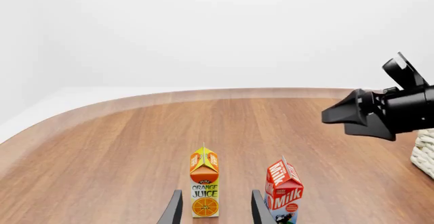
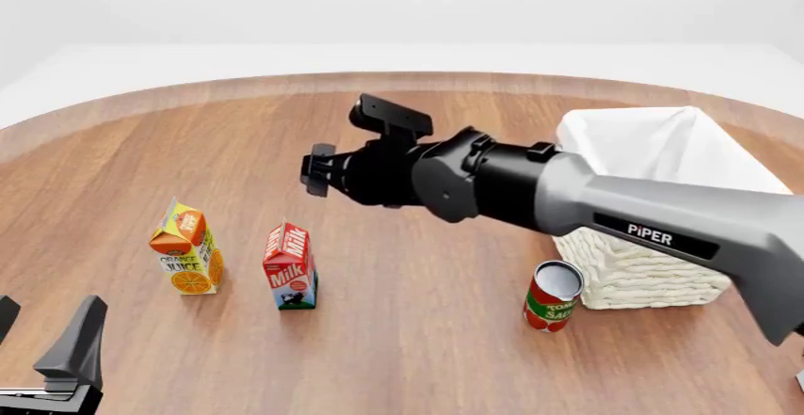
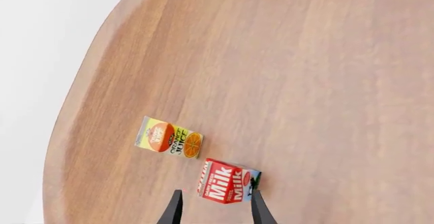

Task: Pick the milk and place it in the basket.

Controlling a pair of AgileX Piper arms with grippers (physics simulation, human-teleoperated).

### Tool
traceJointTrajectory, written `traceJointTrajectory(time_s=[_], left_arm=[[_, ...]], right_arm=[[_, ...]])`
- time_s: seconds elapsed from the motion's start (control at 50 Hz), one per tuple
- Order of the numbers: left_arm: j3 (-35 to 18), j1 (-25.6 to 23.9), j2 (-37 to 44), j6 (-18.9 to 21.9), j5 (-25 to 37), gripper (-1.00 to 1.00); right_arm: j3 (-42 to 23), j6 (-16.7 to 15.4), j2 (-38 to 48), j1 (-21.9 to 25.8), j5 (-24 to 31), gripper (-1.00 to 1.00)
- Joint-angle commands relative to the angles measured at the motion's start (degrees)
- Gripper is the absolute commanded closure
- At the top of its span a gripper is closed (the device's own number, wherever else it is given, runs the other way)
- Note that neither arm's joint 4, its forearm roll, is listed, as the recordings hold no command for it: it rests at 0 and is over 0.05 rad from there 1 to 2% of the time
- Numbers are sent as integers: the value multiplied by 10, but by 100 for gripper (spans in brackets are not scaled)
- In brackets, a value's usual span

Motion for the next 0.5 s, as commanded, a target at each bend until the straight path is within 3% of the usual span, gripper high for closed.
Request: traceJointTrajectory(time_s=[0.02,0.5], left_arm=[[0,0,0,0,0,-100],[0,0,0,0,0,-100]], right_arm=[[-6,8,11,6,-2,-100],[-36,11,42,22,5,-100]])
